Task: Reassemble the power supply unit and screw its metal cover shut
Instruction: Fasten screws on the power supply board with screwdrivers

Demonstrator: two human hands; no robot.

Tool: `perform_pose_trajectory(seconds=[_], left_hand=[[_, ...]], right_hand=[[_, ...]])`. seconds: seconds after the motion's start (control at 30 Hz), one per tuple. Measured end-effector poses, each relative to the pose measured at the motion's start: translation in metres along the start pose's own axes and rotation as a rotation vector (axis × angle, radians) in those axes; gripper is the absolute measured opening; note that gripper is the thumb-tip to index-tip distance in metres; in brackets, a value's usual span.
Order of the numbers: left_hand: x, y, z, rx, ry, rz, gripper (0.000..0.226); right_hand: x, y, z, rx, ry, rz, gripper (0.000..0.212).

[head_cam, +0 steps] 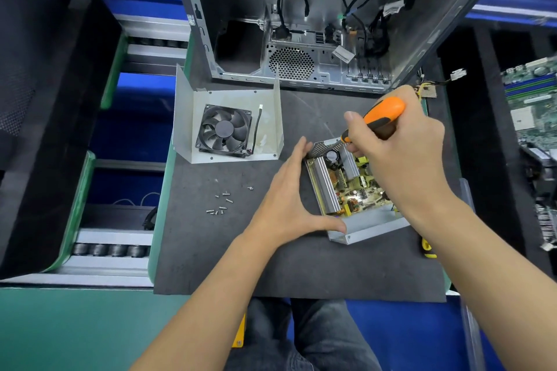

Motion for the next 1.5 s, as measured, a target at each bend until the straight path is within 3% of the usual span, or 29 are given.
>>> perform_pose_trajectory(seconds=[1.5], left_hand=[[-0.007,-0.001,-0.003,0.062,-0.005,-0.011,0.138]], right_hand=[[0.006,0.019,0.012,-0.037,0.075,-0.088,0.031]])
Point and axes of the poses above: each hand's wrist, its own y-axis away from the middle knuckle, its own z-axis out of the palm, x = y × z, the point moved 5 cm from there along -y, towards the middle knuckle, and after that the axes turned 15 degrees about x, right-handed, at the moved point
